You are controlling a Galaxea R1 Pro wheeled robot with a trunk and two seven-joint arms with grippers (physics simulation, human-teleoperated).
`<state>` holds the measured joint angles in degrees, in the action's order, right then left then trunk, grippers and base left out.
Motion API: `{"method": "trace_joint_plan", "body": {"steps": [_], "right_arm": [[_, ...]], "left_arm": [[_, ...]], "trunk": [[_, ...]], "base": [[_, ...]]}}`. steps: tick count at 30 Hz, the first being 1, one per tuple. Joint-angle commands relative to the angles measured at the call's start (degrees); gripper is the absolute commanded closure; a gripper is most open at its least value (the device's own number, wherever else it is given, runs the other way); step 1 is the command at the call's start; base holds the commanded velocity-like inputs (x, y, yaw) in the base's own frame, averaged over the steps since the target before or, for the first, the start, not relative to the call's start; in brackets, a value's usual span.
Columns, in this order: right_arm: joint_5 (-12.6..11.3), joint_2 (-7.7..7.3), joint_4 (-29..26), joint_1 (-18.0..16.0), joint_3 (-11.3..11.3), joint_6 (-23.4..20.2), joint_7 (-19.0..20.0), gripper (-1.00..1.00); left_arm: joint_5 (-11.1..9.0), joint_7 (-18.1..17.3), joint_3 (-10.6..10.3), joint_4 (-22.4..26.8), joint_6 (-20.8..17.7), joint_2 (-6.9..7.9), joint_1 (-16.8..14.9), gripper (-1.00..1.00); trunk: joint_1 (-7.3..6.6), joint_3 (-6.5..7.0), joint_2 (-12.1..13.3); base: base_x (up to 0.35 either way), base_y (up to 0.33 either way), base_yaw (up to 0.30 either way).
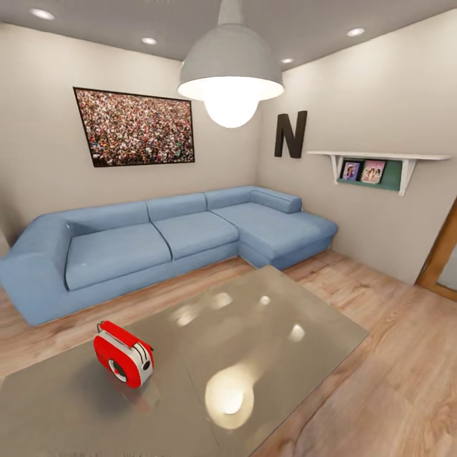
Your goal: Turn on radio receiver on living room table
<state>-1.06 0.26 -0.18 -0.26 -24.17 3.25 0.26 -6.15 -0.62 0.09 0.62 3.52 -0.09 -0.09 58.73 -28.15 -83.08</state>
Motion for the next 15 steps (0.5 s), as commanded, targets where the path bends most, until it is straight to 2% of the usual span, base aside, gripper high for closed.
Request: {"method": "trace_joint_plan", "body": {"steps": [1,11,15], "right_arm": [[0.00,0.00,0.00,0.00,0.00,0.00,0.00,-1.00],[0.00,-0.01,-0.01,0.00,0.00,0.00,-0.02,-1.00],[0.00,0.00,-0.01,0.00,0.00,0.00,0.00,-1.00]], "left_arm": [[0.00,0.00,0.00,0.00,0.00,0.00,0.00,-1.00],[0.00,0.00,0.00,0.00,0.00,-0.01,0.00,-1.00],[-0.06,0.00,0.03,0.00,0.06,0.00,0.00,-1.00]], "trunk": [[0.00,0.00,0.00],[0.00,0.00,0.00],[0.00,-0.02,0.00]], "base": [[0.000,0.000,0.286],[0.001,0.000,0.286],[0.149,-0.039,0.258]]}}
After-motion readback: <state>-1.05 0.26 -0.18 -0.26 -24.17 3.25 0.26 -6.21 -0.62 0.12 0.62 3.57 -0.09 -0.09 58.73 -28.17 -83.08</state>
